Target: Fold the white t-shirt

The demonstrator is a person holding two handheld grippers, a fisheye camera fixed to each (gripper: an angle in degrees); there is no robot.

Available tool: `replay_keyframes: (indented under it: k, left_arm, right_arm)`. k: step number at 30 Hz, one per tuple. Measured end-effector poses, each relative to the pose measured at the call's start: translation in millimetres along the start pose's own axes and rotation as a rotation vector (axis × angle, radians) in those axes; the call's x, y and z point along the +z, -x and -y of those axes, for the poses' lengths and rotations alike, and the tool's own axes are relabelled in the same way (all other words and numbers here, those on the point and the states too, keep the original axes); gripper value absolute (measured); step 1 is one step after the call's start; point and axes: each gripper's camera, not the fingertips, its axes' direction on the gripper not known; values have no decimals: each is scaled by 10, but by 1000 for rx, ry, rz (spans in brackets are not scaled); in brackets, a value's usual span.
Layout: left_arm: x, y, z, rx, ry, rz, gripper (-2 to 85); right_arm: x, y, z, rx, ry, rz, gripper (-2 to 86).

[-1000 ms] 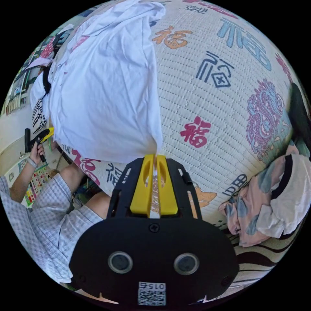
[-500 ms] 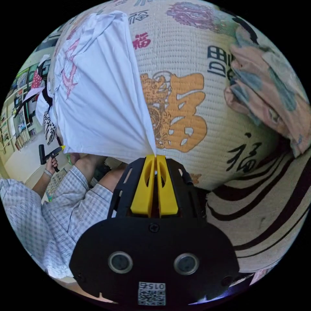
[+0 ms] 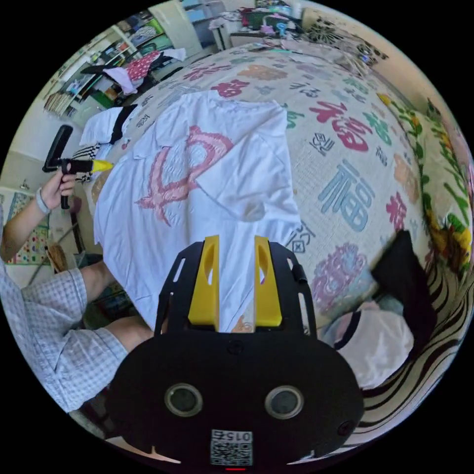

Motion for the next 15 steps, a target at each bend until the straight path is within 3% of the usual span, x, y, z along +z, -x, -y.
replay_keyframes:
  k: [2, 5, 8, 12, 15]
  left_arm:
    - [338, -211, 402, 68, -1, -84, 93]
    - [969, -474, 879, 114, 90, -119, 100]
    - [1481, -573, 1085, 111, 196, -68, 93]
    - [1714, -467, 1163, 10, 228, 14, 12]
    - [1638, -509, 1237, 3, 201, -45, -2]
  right_arm:
    - [48, 17, 368, -110, 4, -104, 108]
    - [157, -11, 610, -212, 32, -49, 99]
    - [406, -52, 659, -285, 144, -101, 81]
    - [624, -223, 584, -264, 190, -102, 39]
    - [554, -404, 542, -220, 132, -24, 14]
